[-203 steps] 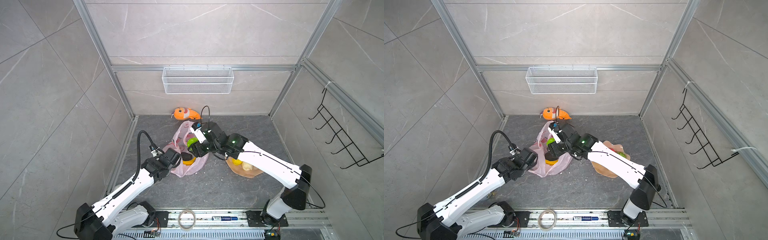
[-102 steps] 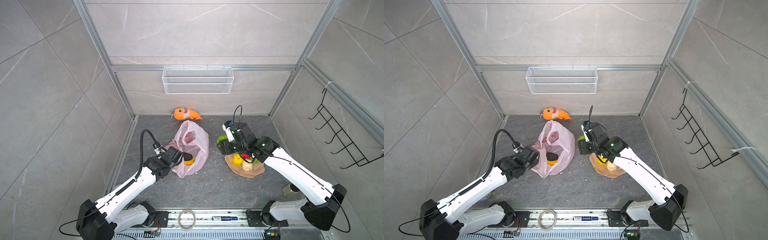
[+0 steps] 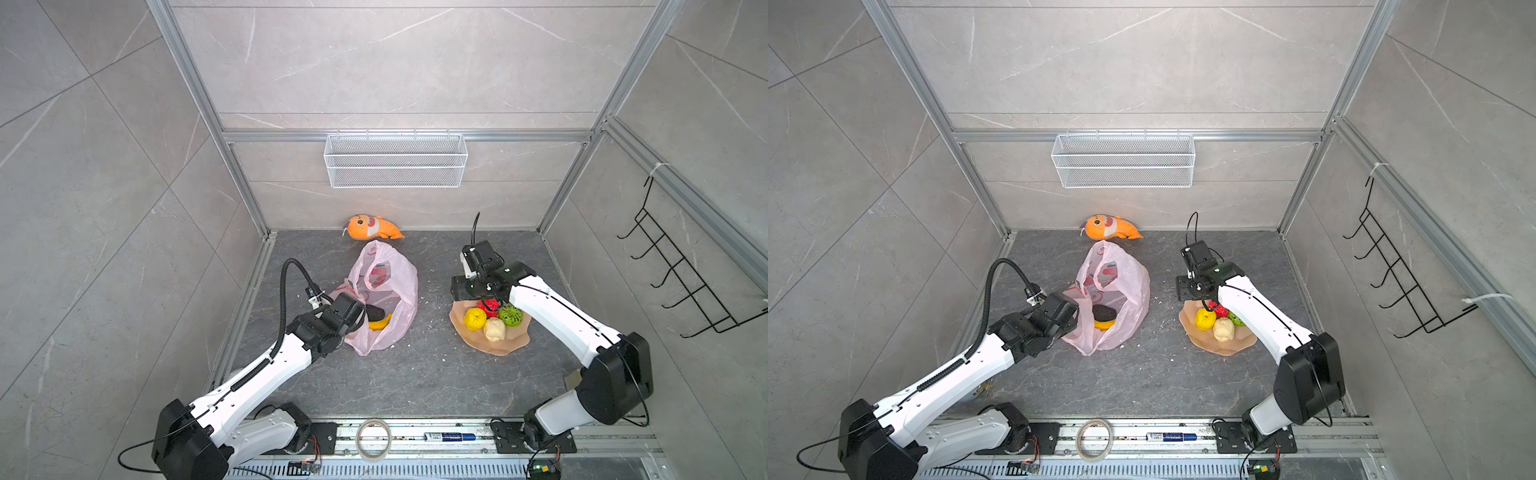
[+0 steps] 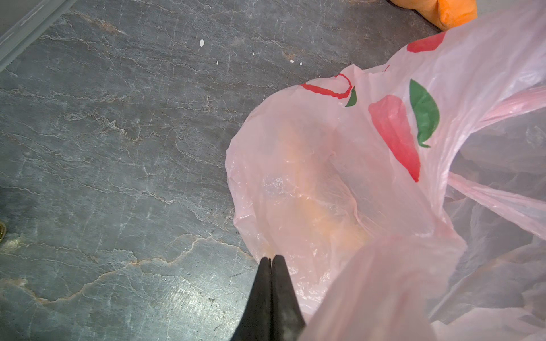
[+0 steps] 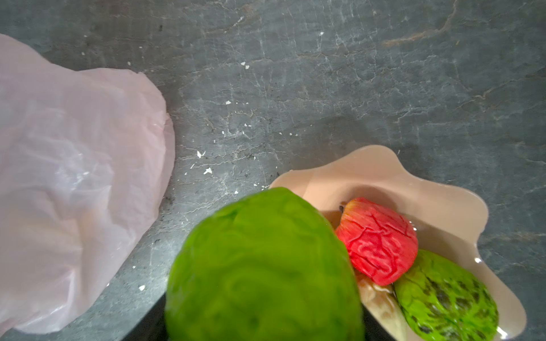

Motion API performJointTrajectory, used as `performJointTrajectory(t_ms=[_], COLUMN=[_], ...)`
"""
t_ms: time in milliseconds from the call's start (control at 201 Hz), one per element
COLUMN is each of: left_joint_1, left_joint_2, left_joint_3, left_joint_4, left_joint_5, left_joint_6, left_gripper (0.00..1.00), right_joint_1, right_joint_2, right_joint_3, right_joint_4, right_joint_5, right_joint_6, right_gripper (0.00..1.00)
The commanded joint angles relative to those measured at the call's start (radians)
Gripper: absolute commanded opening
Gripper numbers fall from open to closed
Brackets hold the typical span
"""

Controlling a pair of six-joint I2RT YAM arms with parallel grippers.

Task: Take fruits out of the plastic bag
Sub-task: Place the fruit on the plate.

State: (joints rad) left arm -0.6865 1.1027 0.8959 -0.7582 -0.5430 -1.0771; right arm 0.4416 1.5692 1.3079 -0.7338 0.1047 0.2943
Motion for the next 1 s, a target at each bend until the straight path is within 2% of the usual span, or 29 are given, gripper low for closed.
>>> performJointTrajectory(t_ms=[0,189,996], left_joint_1=[0.004,0.005,0.004], left_joint_2=[-0.024,-0.028,-0.037], left_joint_3=[0.027,0.020,0.023], left_joint_4=[-0.016,-0.016,-0.033], left_joint_5=[-0.012,-0.012,-0.011], left_joint_6=[0.005,0.002,-0.012], left_gripper=[0.00,0.00,0.00], right_joint_1=[-0.012,-0.032,-0.101], right_joint_2=[0.044,0.091,0.195], right_joint_3=[0.026,0.029,0.020], right_joint_4=[0.017,0.003,0.036], right_joint_5=[0.000,0.050,0.081], right_joint_6=[-0.010,-0.026,-0.043], right_gripper=[0.29,0.29,0.34])
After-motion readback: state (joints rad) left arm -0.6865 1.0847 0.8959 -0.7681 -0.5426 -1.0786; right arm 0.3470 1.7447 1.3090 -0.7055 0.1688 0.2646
